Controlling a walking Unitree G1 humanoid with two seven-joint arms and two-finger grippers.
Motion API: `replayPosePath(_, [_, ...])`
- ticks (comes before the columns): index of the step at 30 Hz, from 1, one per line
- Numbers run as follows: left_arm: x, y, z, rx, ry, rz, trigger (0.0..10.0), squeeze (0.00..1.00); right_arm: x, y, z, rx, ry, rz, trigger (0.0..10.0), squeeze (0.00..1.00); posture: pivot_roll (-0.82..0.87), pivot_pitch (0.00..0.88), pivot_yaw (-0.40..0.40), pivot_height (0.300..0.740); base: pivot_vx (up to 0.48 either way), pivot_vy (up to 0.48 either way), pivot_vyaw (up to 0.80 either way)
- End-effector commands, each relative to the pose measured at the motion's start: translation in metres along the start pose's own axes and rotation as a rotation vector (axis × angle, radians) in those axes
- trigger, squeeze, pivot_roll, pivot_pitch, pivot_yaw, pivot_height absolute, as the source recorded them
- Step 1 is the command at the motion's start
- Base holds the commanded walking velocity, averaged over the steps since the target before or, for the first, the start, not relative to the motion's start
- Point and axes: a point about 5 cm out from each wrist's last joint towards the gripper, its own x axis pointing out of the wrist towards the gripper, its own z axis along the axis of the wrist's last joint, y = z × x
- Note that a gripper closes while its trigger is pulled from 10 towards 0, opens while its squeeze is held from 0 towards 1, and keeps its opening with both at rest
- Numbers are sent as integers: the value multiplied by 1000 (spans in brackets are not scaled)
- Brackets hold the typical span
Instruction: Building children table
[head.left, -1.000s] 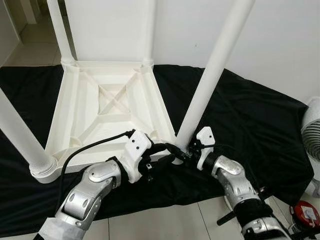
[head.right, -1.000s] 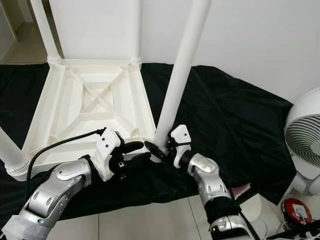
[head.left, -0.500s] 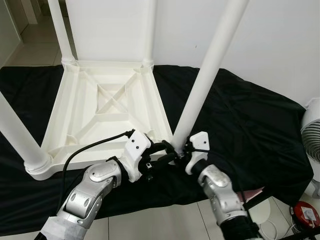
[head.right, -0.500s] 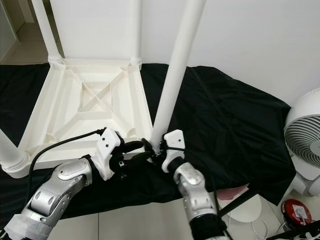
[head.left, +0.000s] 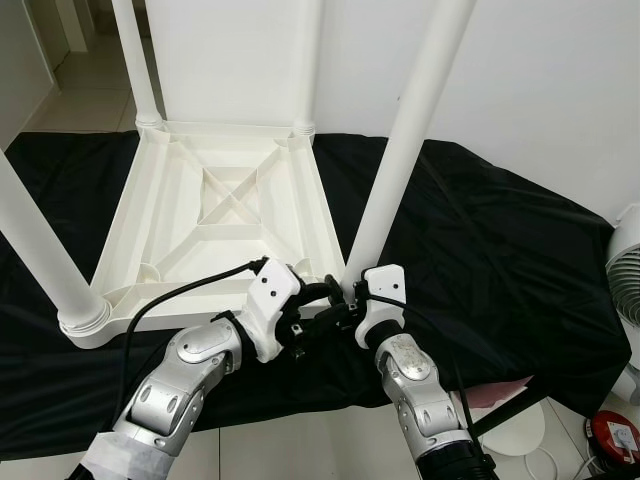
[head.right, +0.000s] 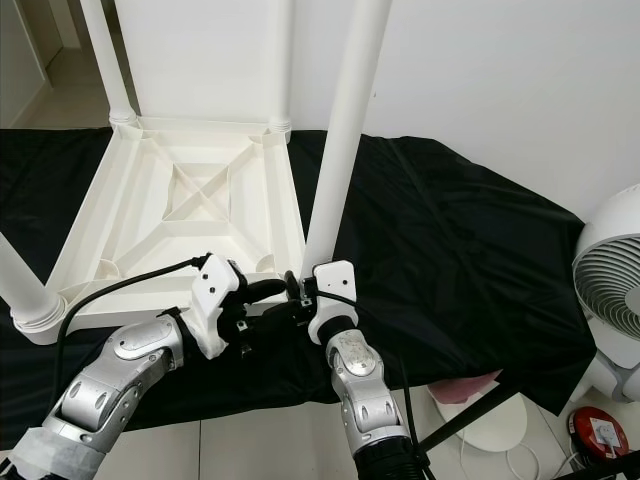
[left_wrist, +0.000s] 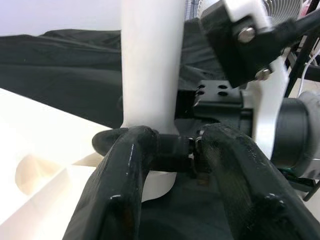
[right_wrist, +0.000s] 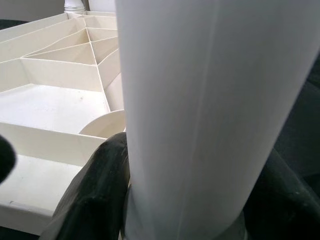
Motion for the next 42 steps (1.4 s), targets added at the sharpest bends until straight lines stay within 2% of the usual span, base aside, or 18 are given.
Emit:
replayPosePath(1, [3, -2, 1, 23, 3, -45, 10000, 0, -2, -2, 11, 12, -51, -18, 10000, 847, 86, 0, -97, 740, 0, 0, 0])
replayPosePath(2, [3, -2, 1, 23, 3, -45, 10000, 0, -2, -2, 11, 12, -51, -18, 10000, 847, 86, 0, -97, 740, 0, 0, 0])
replayPosePath(3, [3, -1, 1, 35, -4, -35, 10000, 0, -4, -1, 13, 24, -68, 3, 10000, 1000, 83, 0, -99, 740, 0, 0, 0])
replayPosePath(8, [5, 3, 4, 65, -29, 23, 10000, 0, -8, -4, 19, 25, -113, 9, 10000, 1000, 77, 0, -100, 740, 0, 0, 0])
replayPosePath(12, [6, 12, 6, 89, -48, 97, 10000, 0, -16, -17, 23, -26, -147, -39, 10000, 1000, 76, 0, -103, 740, 0, 0, 0])
replayPosePath(13, [6, 14, 6, 98, -52, 120, 10000, 0, -19, -20, 22, -28, -148, -48, 10000, 0, 76, 0, -106, 740, 0, 0, 0])
replayPosePath(17, [6, 18, 3, 115, -49, 178, 10000, 0, -34, -34, 19, -31, -141, -90, 10000, 0, 77, 0, -113, 740, 0, 0, 0])
replayPosePath(23, [4, 18, 1, 132, -35, 187, 10000, 0, -41, -39, 15, -46, -122, -103, 10000, 0, 77, 0, -113, 740, 0, 0, 0])
replayPosePath(26, [2, 19, -6, 169, 7, 186, 10000, 0, -45, -44, 10, 24, -105, -104, 10000, 0, 76, 0, -111, 740, 0, 0, 0])
replayPosePath(29, [1, 20, -7, 181, 21, 184, 10000, 0, -46, -43, 8, 35, -94, -99, 10000, 0, 75, 0, -107, 740, 0, 0, 0])
replayPosePath(31, [2, 26, -15, 203, 103, 202, 10000, 0, -49, -38, 2, 2, -63, -59, 10000, 0, 81, 1, -112, 740, 0, 0, 0])
replayPosePath(33, [2, 26, -15, 203, 103, 202, 10000, 0, -49, -38, 2, 2, -63, -59, 10000, 0, 81, 1, -112, 740, 0, 0, 0])
replayPosePath(34, [3, 29, -20, 225, 152, 220, 10000, 0, -52, -35, -2, -21, -53, -23, 10000, 0, 80, 4, -111, 740, 0, 0, 0])
replayPosePath(36, [3, 32, -24, 234, 185, 234, 10000, 0, -55, -35, -4, -34, -49, -10, 10000, 0, 77, 7, -111, 740, 0, 0, 0])
replayPosePath(42, [5, 38, -29, 246, 231, 263, 10000, 0, -71, -48, -12, -40, -37, -24, 10000, 0, 68, 19, -107, 740, 0, 0, 0])
